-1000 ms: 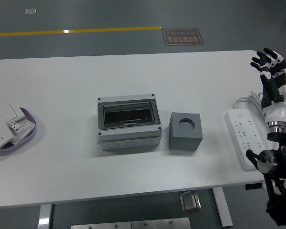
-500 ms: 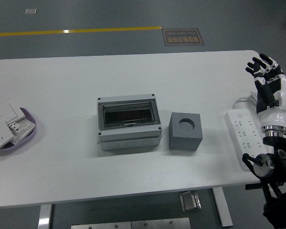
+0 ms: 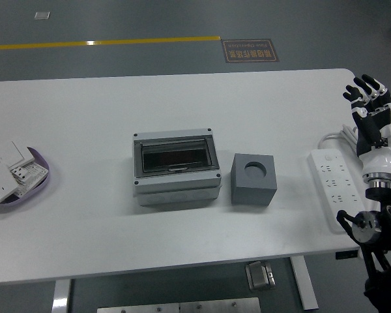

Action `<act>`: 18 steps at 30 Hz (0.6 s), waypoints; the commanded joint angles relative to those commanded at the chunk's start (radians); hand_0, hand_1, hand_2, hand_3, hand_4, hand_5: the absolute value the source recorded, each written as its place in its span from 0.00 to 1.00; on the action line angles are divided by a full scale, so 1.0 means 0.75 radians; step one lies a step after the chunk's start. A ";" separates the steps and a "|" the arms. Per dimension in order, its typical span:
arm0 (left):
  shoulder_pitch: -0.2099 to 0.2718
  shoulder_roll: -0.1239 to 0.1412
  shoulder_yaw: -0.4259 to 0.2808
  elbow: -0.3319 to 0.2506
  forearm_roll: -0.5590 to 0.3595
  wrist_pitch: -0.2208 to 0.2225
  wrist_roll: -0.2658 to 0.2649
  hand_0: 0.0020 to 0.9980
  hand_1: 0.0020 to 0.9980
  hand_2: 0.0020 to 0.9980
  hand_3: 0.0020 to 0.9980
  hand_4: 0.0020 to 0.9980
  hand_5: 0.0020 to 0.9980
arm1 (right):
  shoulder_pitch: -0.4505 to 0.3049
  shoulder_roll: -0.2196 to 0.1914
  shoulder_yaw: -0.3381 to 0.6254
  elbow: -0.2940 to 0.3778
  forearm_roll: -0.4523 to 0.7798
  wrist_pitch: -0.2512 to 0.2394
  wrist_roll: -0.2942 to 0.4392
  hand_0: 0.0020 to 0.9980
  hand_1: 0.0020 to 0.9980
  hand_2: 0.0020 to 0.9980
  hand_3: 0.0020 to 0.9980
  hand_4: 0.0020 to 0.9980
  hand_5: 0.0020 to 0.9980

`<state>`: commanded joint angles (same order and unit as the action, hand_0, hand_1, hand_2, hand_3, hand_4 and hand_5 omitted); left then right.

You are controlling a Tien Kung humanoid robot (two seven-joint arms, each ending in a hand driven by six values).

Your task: Pick up the cylinder from the cube,place it in the box,flap close box

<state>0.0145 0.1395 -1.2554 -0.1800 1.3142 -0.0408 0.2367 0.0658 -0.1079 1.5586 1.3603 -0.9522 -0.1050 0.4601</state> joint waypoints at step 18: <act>-0.001 0.003 -0.028 0.000 0.025 -0.002 0.005 0.60 0.58 0.56 0.60 0.67 0.28 | -0.017 0.017 0.059 -0.001 -0.001 -0.019 0.011 0.74 0.69 0.73 0.69 0.67 0.14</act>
<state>0.0139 0.1418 -1.2764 -0.1800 1.3327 -0.0422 0.2404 0.0530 -0.0952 1.6027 1.3598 -0.9530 -0.1189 0.4681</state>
